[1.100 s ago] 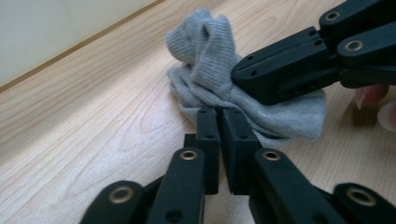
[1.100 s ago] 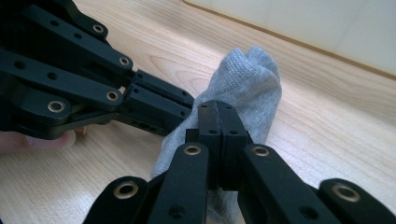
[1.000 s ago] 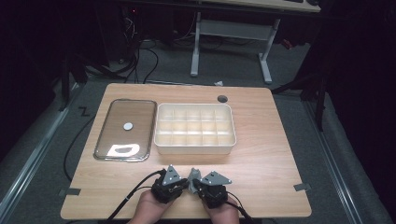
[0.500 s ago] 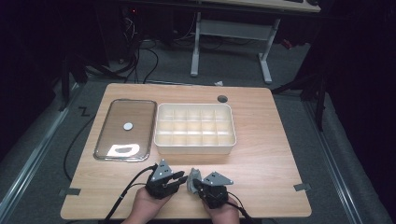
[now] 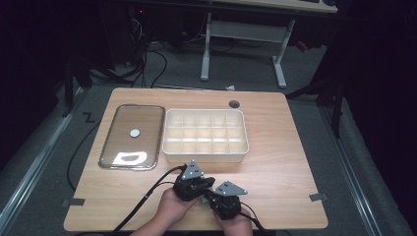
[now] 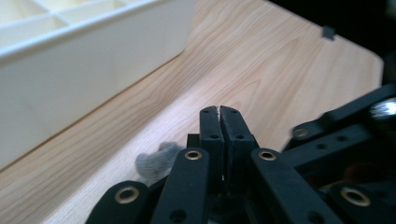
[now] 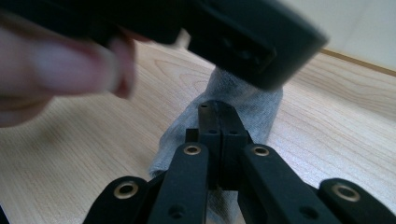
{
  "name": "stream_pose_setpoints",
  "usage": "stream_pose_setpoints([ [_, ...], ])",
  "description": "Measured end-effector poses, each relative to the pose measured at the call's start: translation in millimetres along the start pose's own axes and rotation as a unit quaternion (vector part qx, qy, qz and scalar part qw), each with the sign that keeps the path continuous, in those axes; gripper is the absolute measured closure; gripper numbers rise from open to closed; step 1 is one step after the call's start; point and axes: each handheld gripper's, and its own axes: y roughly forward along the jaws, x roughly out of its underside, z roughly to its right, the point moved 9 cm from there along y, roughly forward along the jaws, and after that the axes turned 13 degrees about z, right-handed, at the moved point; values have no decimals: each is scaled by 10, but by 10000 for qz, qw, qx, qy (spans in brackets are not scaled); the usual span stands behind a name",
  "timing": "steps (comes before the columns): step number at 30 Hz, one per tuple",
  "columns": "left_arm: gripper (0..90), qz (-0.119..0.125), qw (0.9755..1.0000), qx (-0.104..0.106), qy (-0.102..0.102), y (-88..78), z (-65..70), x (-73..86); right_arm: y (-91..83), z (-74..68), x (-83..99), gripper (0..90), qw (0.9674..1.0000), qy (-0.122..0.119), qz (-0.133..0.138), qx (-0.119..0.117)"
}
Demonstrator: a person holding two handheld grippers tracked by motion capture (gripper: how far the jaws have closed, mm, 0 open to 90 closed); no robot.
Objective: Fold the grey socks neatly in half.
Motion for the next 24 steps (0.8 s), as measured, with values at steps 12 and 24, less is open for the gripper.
stream_pose_setpoints([
  [12,900,98,9993,-363,54,-34,-256,240,-18,-1,5,900,9999,6,148,-11],
  [24,900,222,9988,-444,47,-40,-258,227,-259,-71,-195,857,9987,123,477,-150],
])
